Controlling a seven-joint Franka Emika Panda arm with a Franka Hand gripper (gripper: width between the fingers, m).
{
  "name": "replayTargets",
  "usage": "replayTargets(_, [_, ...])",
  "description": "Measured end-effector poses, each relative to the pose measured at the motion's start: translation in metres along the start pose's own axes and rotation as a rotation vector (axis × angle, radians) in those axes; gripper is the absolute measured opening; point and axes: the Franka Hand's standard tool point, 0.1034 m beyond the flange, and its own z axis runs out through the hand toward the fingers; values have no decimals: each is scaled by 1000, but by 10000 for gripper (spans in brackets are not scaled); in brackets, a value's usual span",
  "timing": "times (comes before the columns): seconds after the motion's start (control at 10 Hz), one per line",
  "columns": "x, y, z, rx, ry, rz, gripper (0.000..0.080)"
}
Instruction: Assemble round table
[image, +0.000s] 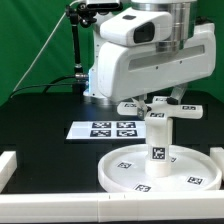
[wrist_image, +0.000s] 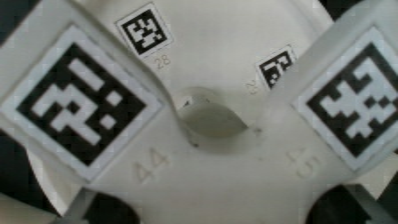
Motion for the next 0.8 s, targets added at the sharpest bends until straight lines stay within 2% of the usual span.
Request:
replayTargets(0.3, [3, 3, 0, -10, 19, -2, 450])
replayTargets(0.8, [3, 3, -1, -11, 20, 7, 450])
